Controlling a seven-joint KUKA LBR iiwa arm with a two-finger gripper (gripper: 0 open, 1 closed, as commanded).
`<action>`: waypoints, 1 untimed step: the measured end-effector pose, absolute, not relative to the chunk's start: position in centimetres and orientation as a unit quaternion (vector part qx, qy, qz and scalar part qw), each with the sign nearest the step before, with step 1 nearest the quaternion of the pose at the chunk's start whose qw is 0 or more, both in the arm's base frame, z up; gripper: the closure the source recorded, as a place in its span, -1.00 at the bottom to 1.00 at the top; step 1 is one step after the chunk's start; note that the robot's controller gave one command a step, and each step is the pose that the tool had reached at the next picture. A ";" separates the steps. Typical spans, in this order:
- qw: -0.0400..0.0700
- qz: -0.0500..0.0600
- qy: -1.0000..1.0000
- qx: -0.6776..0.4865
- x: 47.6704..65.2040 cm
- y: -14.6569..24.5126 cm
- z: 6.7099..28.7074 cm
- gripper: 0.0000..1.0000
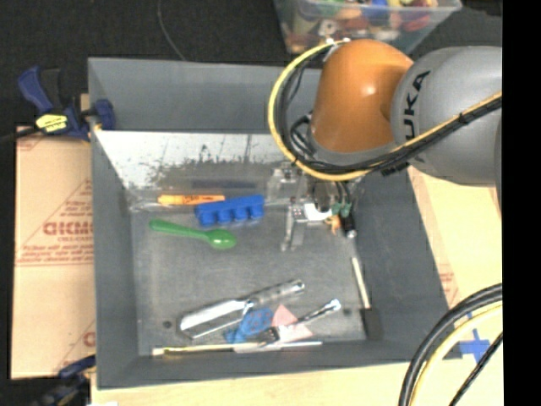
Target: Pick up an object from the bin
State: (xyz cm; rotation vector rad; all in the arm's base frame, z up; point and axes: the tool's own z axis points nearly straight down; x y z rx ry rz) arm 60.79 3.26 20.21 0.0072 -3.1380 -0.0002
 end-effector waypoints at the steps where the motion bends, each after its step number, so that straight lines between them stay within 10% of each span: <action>1: -0.002 0.000 -1.000 0.002 61.0 3.3 20.7 -1.00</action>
Offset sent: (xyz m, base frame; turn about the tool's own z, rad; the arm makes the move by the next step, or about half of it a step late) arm 0.0447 0.0387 -0.1321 -0.0742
